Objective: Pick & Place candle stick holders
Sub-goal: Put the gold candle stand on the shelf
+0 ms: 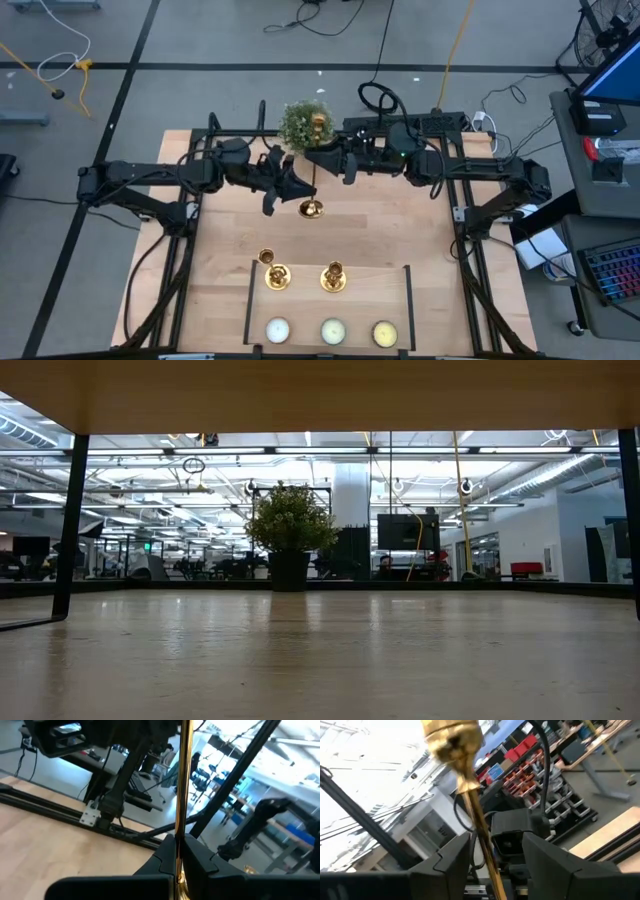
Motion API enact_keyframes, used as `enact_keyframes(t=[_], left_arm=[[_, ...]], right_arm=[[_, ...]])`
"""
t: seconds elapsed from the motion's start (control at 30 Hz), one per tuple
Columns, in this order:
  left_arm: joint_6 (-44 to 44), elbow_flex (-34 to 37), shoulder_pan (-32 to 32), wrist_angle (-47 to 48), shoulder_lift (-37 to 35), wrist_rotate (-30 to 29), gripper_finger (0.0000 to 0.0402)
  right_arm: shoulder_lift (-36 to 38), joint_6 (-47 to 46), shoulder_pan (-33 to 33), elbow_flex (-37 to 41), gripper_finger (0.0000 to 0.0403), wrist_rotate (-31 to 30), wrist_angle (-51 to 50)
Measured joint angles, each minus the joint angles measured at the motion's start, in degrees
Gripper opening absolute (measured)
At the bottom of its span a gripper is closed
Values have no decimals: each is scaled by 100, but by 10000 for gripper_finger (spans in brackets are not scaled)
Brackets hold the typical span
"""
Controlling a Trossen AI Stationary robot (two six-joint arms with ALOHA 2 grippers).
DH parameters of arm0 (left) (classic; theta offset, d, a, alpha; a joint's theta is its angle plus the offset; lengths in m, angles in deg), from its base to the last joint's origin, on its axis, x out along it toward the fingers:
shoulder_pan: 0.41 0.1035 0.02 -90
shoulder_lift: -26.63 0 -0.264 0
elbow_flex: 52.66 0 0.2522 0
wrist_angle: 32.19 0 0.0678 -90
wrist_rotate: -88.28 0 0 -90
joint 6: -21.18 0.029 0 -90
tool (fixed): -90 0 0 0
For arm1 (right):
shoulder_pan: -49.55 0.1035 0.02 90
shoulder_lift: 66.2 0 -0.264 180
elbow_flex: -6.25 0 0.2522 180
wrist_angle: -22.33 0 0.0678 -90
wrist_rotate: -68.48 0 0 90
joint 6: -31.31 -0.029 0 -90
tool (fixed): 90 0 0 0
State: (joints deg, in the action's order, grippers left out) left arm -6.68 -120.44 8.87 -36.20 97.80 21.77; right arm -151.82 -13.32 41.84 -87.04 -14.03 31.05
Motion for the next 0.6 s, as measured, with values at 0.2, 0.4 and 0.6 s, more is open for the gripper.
enact_keyframes(t=[0.2, 0.4, 0.6], left_arm=[[355, -69, 4, 175, -1, -136, 11], [1074, -857, 13, 1457, -1, -468, 11], [1335, -1588, 263, 2313, -8, -562, 11]], right_arm=[[0, -122, -168, 0, 192, 483, -106], [9, -152, -389, -2, 197, 984, -60], [164, 410, -511, 0, 193, 1342, 340]])
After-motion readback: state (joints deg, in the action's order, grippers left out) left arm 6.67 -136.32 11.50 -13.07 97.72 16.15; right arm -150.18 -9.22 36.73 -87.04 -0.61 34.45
